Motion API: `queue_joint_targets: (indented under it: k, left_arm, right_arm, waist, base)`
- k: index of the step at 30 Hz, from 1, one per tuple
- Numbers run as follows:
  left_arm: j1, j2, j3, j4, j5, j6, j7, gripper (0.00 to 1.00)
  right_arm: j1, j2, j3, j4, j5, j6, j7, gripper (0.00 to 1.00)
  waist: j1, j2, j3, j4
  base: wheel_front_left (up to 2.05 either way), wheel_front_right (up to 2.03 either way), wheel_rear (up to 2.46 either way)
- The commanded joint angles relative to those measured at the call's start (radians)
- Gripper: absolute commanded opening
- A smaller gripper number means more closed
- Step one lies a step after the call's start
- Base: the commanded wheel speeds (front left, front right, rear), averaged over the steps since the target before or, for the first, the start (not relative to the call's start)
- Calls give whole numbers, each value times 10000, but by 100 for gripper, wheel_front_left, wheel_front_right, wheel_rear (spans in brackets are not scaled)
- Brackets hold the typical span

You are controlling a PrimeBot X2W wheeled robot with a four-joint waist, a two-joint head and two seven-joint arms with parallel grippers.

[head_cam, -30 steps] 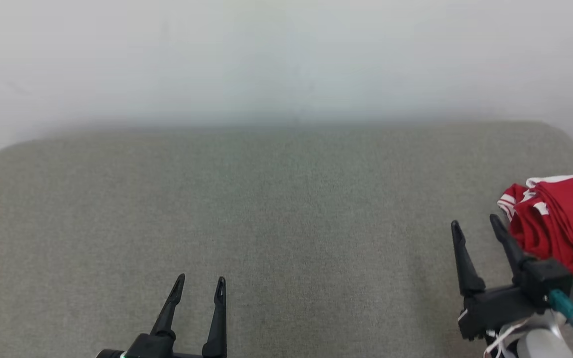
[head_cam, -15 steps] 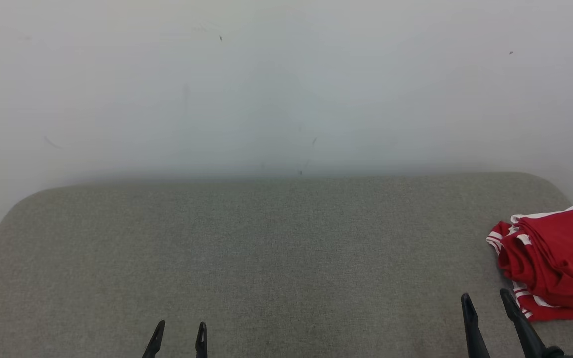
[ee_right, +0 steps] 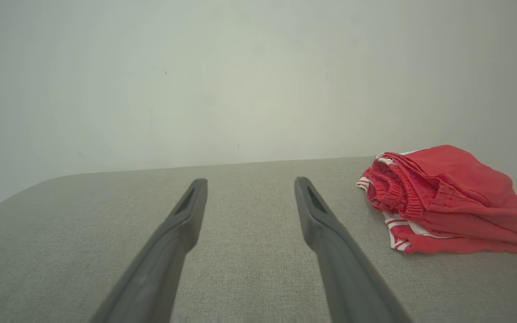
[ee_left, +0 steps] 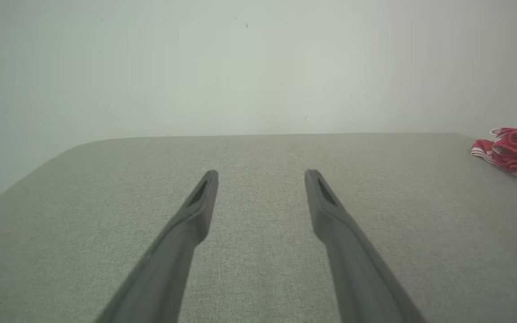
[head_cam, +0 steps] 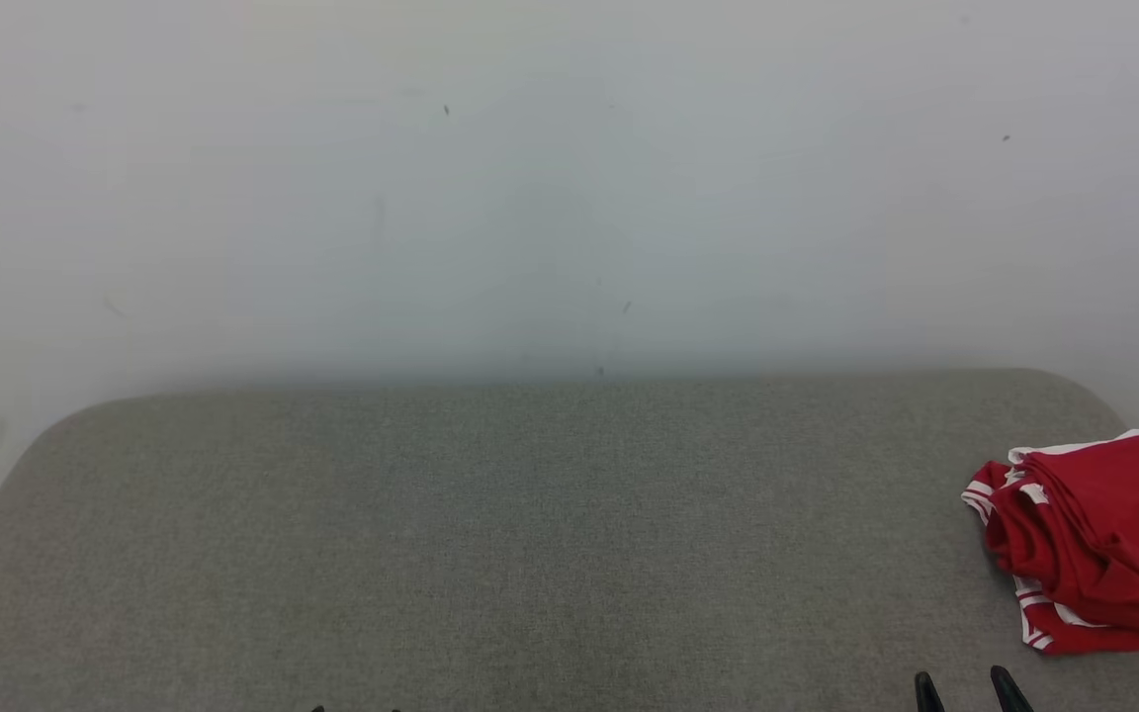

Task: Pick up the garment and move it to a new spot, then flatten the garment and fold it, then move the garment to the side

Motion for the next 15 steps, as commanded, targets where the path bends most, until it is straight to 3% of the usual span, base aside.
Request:
queue_joint_targets:
  k: [1, 15]
  left_arm:
    - [130, -39, 8, 15, 43, 4, -20, 100]
    - [68, -43, -155, 31, -54, 98, -20, 100]
  right_arm:
    - [85, -70, 22, 41, 59, -23, -3, 100]
    - [-7, -158, 195, 206, 85, -23, -3, 100]
  waist:
    - [0, 0, -5, 2]
    - [0, 0, -55, 76]
  base:
    - [0, 0, 0]
    - [0, 0, 0]
